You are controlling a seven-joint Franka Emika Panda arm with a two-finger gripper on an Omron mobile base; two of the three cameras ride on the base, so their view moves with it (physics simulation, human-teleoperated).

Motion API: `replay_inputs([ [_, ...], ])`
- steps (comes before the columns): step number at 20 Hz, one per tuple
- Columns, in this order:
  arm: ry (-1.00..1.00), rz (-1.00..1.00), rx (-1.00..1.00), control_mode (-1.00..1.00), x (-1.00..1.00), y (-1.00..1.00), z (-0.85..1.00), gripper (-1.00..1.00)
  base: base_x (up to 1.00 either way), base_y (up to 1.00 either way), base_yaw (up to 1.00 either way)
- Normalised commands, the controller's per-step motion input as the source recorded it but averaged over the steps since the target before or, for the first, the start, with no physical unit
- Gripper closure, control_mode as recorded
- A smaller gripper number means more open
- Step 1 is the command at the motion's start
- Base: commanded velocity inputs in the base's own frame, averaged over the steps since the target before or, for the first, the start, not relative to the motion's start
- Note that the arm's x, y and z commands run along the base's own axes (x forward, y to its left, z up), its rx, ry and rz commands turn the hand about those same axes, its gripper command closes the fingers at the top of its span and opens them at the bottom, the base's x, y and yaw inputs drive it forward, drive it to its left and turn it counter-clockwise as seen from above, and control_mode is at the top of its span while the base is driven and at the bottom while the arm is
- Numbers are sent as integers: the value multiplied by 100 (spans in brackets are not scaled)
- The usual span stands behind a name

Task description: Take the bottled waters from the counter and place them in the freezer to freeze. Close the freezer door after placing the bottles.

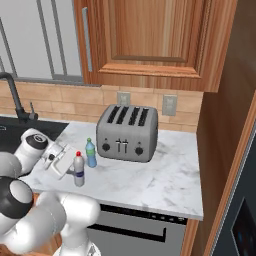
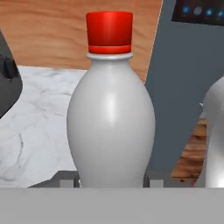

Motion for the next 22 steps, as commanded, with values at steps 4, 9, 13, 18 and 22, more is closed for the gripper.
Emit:
replay_inputs([
  [4,-7,46,0,-100,-27,-9,76,100,0,0,0],
  [9,0,60,0,-100,-35,-14,73,100,0,0,0],
  [13,8,72,0,-100,-38,-5,48,100,0,0,0],
  [18,4,75,4,-100,-59,-10,56,100,0,0,0],
  [22,17,72,9,-100,-45,-1,72,100,0,0,0],
])
